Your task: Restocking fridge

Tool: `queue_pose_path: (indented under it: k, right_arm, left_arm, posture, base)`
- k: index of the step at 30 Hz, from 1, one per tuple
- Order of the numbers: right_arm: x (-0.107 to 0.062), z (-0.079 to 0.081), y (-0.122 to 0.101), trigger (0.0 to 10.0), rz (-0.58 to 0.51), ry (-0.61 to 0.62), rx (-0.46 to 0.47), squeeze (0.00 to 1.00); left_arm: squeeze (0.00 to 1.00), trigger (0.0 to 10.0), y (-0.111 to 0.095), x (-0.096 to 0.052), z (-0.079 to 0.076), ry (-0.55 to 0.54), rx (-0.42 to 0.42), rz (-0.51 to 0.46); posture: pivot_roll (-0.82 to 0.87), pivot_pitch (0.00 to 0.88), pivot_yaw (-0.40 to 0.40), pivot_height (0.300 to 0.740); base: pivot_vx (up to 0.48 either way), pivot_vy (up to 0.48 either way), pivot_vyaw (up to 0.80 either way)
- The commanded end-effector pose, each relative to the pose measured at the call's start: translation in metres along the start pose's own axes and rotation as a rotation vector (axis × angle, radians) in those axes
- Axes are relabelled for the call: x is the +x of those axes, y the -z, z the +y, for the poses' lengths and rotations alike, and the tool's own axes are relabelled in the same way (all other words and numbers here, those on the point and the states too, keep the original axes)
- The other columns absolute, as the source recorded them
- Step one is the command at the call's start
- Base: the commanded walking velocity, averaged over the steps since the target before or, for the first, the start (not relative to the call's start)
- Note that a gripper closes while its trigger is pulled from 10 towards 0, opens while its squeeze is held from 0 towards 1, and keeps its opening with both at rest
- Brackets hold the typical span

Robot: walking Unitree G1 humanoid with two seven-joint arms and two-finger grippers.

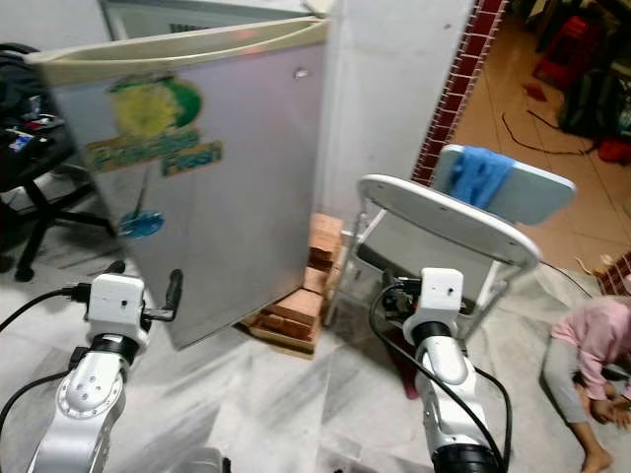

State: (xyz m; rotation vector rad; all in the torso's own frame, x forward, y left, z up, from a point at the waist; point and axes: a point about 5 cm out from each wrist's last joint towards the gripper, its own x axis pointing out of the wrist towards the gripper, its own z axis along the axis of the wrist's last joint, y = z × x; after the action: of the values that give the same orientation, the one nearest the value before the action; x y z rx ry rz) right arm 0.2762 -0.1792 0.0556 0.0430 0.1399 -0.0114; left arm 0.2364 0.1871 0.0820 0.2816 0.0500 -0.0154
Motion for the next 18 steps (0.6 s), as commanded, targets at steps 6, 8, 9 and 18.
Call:
queue_pose_path:
  k: [6, 8, 9, 18]
  right_arm:
    - [0.003, -0.013, -0.005, 10.0, -0.030, 0.044, -0.012, 0.00]
    - [0.004, -0.014, -0.006, 10.0, -0.038, 0.057, -0.010, 0.00]
    - [0.004, -0.014, -0.006, 10.0, -0.040, 0.057, -0.010, 0.00]
    - [0.002, -0.017, -0.008, 10.0, -0.055, 0.054, -0.019, 0.00]
  left_arm:
    - [0.00, 10.0, -0.014, 0.016, -0.008, 0.043, 0.005, -0.069]
    - [0.00, 10.0, -0.016, 0.020, -0.010, 0.055, -0.011, -0.072]
    - [0.00, 10.0, -0.016, 0.020, -0.011, 0.057, -0.012, -0.073]
    - [0.00, 10.0, -0.014, 0.019, -0.021, 0.084, -0.010, -0.070]
  posture:
    - [0.14, 0.026, -0.044, 0.740]
    - [0.13, 0.024, -0.033, 0.740]
    - [0.12, 0.029, -0.031, 0.740]
    - [0.11, 0.034, -0.027, 0.740]
  base:
    - [0.000, 0.480, -0.80]
    - [0.000, 0.480, -0.63]
    - [0.000, 0.480, -0.43]
    - [0.000, 0.480, -0.04]
